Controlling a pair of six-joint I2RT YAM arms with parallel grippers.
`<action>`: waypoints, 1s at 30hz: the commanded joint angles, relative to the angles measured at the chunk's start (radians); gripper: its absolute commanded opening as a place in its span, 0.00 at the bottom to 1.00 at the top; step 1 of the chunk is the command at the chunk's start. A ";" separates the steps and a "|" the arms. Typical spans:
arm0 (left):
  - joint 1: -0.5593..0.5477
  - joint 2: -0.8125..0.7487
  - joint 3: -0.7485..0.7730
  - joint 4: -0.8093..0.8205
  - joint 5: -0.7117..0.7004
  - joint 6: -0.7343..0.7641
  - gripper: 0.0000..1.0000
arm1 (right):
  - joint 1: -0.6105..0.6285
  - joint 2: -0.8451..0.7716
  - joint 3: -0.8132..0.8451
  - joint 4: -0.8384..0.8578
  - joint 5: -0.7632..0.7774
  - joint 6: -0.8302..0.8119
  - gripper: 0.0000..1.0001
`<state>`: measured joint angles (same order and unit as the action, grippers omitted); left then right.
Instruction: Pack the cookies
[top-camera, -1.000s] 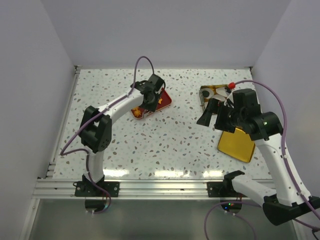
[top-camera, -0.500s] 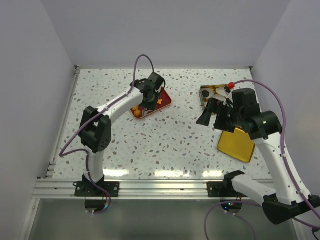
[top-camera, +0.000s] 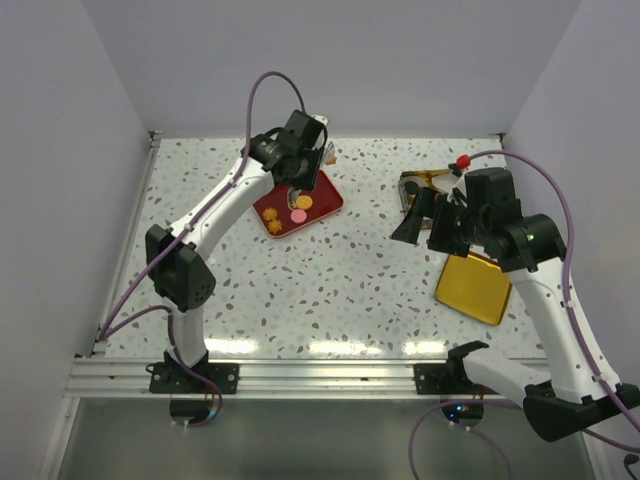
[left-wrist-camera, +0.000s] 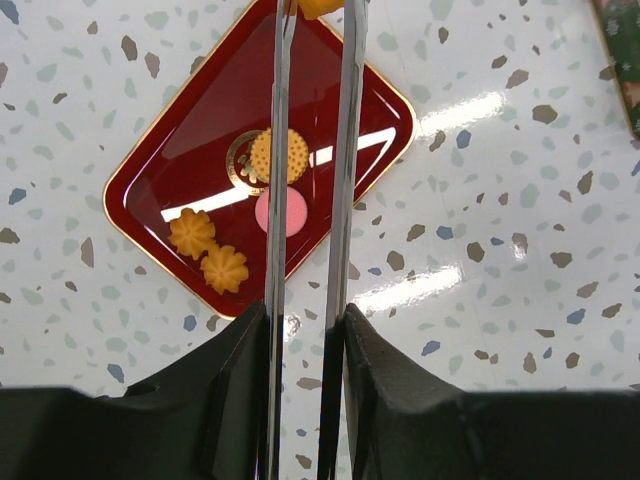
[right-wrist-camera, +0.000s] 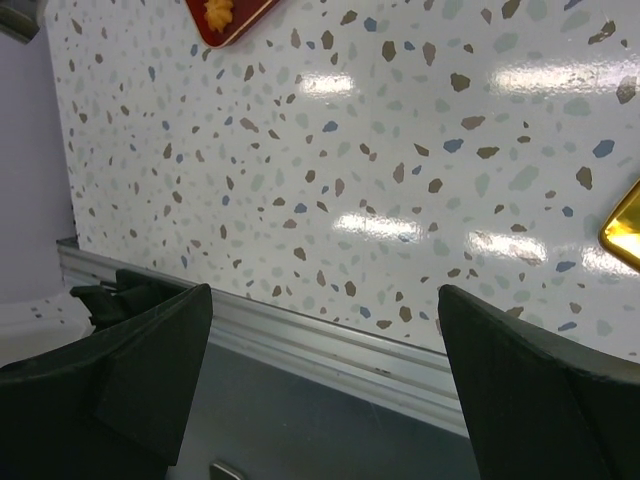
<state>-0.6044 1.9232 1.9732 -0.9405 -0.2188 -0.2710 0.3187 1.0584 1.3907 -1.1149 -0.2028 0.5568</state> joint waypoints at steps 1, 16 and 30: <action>-0.009 -0.052 0.065 -0.001 0.032 -0.017 0.31 | -0.001 0.011 0.085 -0.008 0.000 -0.012 0.99; -0.147 -0.053 0.093 0.091 0.134 -0.027 0.32 | -0.003 0.005 0.211 -0.083 0.055 -0.018 0.99; -0.253 0.049 0.136 0.227 0.282 -0.105 0.32 | -0.003 -0.060 0.191 -0.120 0.071 -0.006 0.99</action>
<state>-0.8536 1.9385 2.0552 -0.8089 0.0063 -0.3367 0.3187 1.0149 1.5799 -1.2198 -0.1471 0.5564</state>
